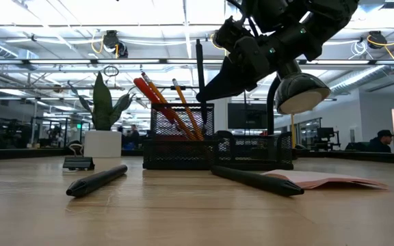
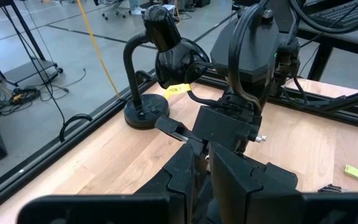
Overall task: Pick and place office supplies into organizer
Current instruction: Put the top left black pen into the desk organizer
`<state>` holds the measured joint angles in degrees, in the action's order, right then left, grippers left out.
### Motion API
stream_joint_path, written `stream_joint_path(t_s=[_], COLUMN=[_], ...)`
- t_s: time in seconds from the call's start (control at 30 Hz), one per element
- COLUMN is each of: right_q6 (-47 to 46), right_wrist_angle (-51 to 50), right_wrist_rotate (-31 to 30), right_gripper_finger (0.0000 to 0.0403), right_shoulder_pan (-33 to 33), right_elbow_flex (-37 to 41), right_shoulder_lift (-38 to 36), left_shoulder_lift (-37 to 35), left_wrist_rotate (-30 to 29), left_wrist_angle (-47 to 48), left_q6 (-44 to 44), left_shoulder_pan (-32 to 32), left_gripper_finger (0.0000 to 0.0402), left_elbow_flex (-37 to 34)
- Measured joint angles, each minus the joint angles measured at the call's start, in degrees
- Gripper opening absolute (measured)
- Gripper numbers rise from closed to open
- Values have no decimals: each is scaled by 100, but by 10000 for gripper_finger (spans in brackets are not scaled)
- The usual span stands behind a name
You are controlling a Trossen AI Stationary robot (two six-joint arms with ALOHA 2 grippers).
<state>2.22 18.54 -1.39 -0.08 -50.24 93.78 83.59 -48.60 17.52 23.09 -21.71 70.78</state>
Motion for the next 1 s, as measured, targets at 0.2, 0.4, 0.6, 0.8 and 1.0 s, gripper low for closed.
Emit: stream_joint_path(t_s=[0.2,0.4,0.6,0.8,1.0], right_q6=[0,-4,-4,-26,-17], right_wrist_angle=[-8,-20,-54,-55,-52], right_wrist_rotate=[7,13,18,187,173], right_gripper_finger=[42,46,58,60,65], right_shoulder_pan=[-43,-51,-50,-72,-74], right_elbow_flex=[0,0,0,0,0], right_shoulder_lift=[0,0,0,0,0], left_shoulder_lift=[0,0,0,0,0], left_wrist_rotate=[0,0,0,1,2], left_wrist_angle=[-2,0,0,-2,0], left_q6=[7,9,11,11,11], left_shoulder_pan=[0,0,0,0,0], left_gripper_finger=[53,53,53,53,53], left_elbow_flex=[0,0,0,0,0])
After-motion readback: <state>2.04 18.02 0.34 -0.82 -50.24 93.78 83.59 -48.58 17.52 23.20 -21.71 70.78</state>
